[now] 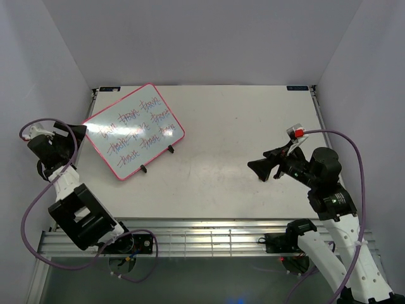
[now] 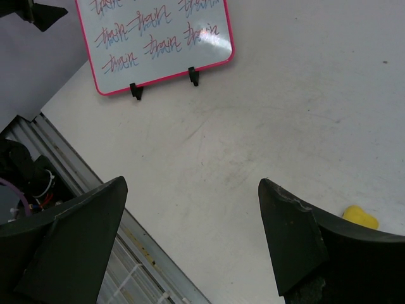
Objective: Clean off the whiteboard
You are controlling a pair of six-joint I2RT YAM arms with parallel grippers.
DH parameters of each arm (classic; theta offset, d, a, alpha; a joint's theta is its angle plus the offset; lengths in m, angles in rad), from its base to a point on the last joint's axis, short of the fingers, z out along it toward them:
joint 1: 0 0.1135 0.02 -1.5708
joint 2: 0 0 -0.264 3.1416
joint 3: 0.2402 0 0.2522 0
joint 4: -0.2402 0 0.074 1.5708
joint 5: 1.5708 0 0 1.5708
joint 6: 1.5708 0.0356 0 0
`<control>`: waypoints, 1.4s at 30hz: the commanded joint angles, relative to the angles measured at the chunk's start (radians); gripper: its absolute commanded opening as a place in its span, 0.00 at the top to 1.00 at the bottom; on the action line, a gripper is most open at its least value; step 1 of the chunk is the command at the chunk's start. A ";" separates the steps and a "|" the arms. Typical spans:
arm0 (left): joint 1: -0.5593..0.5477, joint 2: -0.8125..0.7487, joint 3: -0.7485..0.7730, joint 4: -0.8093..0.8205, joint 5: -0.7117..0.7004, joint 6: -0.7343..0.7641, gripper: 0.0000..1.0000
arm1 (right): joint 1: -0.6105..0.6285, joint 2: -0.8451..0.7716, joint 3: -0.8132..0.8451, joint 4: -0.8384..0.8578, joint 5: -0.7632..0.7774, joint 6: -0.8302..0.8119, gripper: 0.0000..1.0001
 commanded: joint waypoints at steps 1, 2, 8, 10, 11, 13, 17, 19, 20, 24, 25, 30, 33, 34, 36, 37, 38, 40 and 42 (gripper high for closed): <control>0.022 0.020 -0.042 0.212 0.182 -0.079 0.02 | 0.024 -0.030 0.033 0.007 -0.048 -0.027 0.10; 0.022 0.032 -0.056 0.223 0.200 -0.077 0.02 | 0.027 -0.034 0.032 0.007 -0.050 -0.027 0.10; 0.021 0.104 -0.086 0.379 0.318 -0.087 0.02 | 0.060 -0.034 0.049 -0.015 -0.064 -0.051 0.10; 0.020 0.128 -0.106 0.498 0.378 -0.142 0.02 | 0.063 -0.037 0.053 -0.015 -0.062 -0.051 0.10; 0.020 0.129 -0.108 0.522 0.392 -0.152 0.02 | 0.065 -0.038 0.055 -0.015 -0.061 -0.051 0.10; 0.020 0.143 -0.099 0.546 0.406 -0.162 0.02 | 0.068 -0.041 0.062 -0.015 -0.059 -0.058 0.10; 0.016 0.201 -0.089 0.634 0.479 -0.187 0.02 | 0.074 -0.038 0.069 -0.013 -0.067 -0.061 0.10; 0.017 0.239 -0.092 0.718 0.511 -0.216 0.02 | 0.080 -0.034 0.070 -0.015 -0.073 -0.062 0.10; 0.016 0.252 -0.089 0.741 0.522 -0.224 0.02 | 0.082 -0.032 0.073 -0.016 -0.073 -0.067 0.10; 0.001 0.286 -0.056 0.777 0.547 -0.210 0.03 | 0.090 -0.026 0.073 -0.024 -0.068 -0.071 0.10; -0.004 0.287 -0.053 0.778 0.545 -0.204 0.04 | 0.093 -0.024 0.073 -0.024 -0.068 -0.073 0.10; -0.006 0.383 0.007 0.778 0.571 -0.184 0.08 | 0.102 -0.011 0.072 -0.027 -0.067 -0.081 0.10; -0.007 0.440 0.047 0.780 0.570 -0.184 0.12 | 0.110 -0.008 0.072 -0.041 -0.050 -0.087 0.10; -0.015 0.444 0.049 0.780 0.561 -0.176 0.13 | 0.113 -0.008 0.069 -0.042 -0.044 -0.091 0.10; -0.015 0.444 0.046 0.780 0.524 -0.166 0.13 | 0.114 -0.003 0.064 -0.039 -0.035 -0.093 0.10; -0.016 0.448 0.049 0.780 0.521 -0.162 0.13 | 0.117 0.000 0.064 -0.038 -0.034 -0.093 0.10; -0.018 0.457 0.056 0.778 0.519 -0.162 0.13 | 0.119 0.002 0.064 -0.035 -0.034 -0.094 0.10; -0.019 0.480 0.085 0.784 0.536 -0.172 0.13 | 0.122 0.012 0.066 -0.031 -0.036 -0.093 0.10; -0.021 0.506 0.098 0.804 0.541 -0.181 0.16 | 0.123 0.023 0.062 -0.024 -0.036 -0.090 0.10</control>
